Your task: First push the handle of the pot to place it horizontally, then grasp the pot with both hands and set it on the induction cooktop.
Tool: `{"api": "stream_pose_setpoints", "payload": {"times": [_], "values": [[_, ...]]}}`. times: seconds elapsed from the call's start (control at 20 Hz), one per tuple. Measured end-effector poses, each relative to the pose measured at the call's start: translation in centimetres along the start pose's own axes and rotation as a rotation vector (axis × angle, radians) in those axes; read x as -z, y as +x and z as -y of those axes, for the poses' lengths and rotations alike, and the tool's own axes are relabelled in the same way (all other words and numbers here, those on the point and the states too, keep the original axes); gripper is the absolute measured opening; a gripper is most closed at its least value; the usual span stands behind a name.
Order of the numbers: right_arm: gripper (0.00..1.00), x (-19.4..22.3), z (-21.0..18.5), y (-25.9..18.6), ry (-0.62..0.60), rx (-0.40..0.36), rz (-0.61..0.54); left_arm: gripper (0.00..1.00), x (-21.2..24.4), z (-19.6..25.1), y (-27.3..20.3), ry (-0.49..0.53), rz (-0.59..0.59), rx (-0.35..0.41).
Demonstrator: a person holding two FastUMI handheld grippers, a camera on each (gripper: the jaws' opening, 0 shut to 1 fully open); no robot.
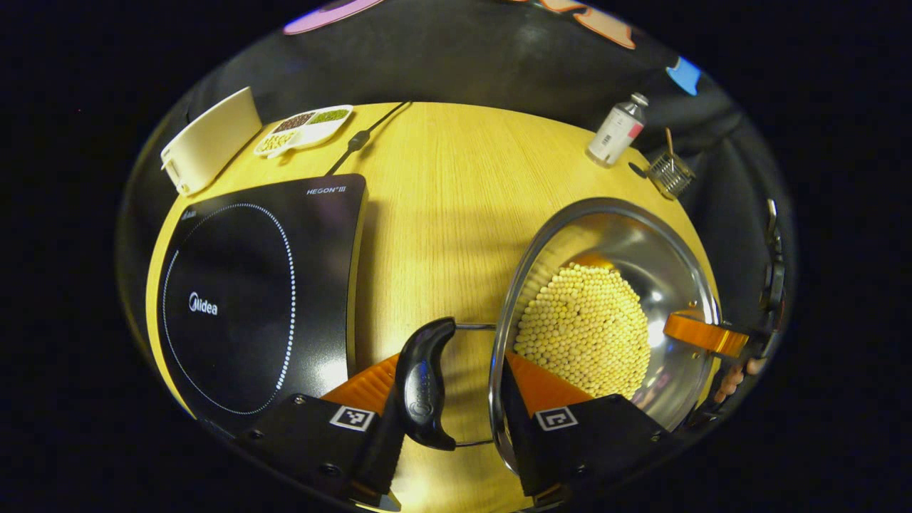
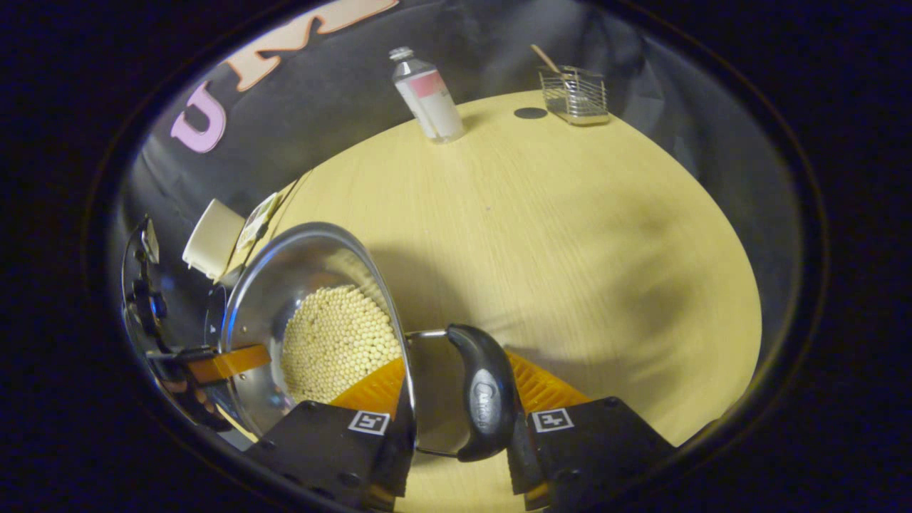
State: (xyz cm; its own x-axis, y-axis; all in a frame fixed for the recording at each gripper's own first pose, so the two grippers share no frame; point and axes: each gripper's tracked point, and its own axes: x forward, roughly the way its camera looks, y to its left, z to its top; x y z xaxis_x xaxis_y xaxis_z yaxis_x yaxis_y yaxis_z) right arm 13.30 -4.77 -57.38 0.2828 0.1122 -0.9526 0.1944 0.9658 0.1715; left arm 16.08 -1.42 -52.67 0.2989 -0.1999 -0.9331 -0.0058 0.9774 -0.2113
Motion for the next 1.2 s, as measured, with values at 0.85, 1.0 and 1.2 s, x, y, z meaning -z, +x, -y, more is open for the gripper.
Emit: {"api": "stream_pose_setpoints", "payload": {"times": [0.85, 1.0, 1.2], "values": [[0.45, -1.5, -1.2, -0.1, 0.010, -0.125, 0.009, 0.57, -1.3, -4.2, -7.4, -0.044, 0.067, -0.018], [0.58, -1.3, -1.0, 0.4, 0.003, -0.147, -0.001, 0.59, -1.7, -6.7, -9.0, -0.043, 0.084, -0.037], [0.51, -1.4, -1.3, 1.2, -0.010, -0.148, -0.016, 0.57, -2.2, -10.0, -10.0, -0.056, 0.098, -0.040]]}}
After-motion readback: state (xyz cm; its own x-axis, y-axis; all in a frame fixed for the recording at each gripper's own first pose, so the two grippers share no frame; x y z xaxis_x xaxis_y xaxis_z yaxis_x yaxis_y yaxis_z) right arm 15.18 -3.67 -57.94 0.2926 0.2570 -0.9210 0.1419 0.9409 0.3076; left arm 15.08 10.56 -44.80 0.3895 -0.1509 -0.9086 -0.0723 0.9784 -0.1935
